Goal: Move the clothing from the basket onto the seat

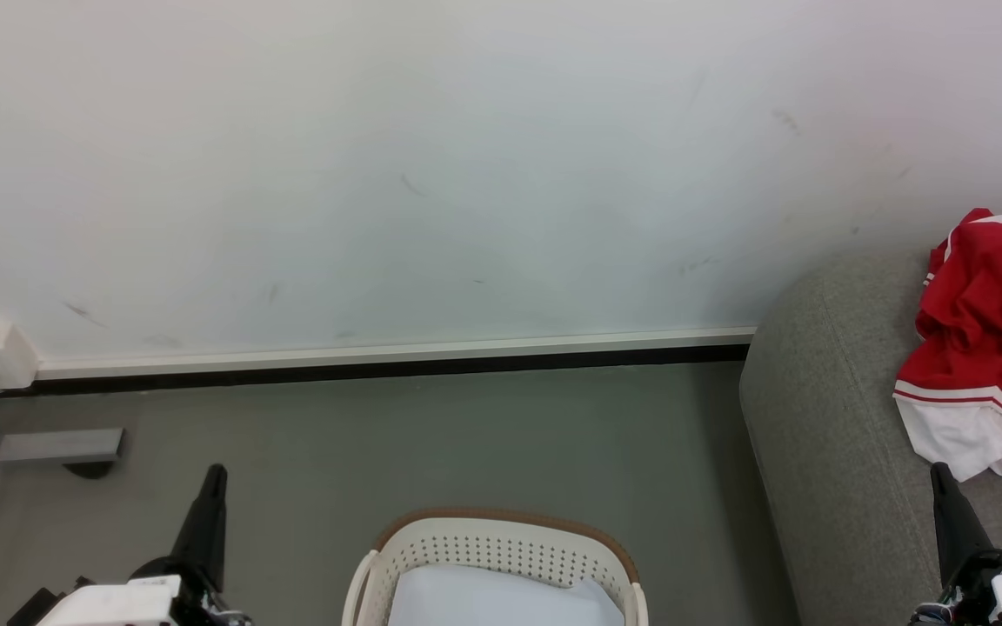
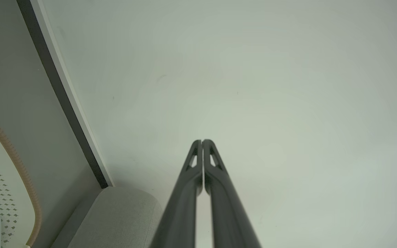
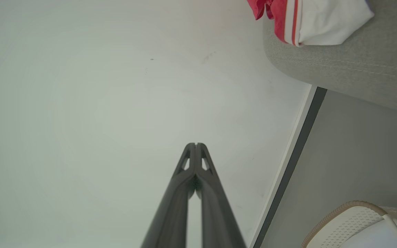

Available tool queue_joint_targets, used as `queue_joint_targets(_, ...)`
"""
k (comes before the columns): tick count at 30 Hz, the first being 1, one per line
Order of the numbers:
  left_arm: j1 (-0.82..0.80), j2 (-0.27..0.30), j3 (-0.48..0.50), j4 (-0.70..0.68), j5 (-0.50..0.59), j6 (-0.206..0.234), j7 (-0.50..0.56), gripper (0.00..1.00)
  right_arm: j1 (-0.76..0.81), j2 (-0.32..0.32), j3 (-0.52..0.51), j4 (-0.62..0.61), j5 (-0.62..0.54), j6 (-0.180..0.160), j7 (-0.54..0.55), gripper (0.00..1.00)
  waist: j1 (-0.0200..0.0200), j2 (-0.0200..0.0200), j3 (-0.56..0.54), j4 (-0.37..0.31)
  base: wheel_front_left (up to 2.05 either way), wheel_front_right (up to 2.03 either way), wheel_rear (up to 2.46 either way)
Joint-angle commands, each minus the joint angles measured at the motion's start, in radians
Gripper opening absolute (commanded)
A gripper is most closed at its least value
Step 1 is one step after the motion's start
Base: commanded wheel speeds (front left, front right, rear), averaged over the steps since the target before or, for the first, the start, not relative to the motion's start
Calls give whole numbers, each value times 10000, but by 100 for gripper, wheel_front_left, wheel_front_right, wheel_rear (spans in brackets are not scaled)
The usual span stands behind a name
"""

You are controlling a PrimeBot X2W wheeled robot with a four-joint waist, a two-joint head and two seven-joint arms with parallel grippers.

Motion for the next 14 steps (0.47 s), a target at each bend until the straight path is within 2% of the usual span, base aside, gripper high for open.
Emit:
queue_joint_targets(1,-71,21,14,-27,-145,-39,41,0,-120,-75,-36,-41,16,-21,29,0,0,0,0,0,0,0,0)
queue_joint_targets(14,-71,21,12,-28,-147,-39,40,0,-120,-75,-35,-41,16,-21,29,0,0,0,0,0,0,0,0)
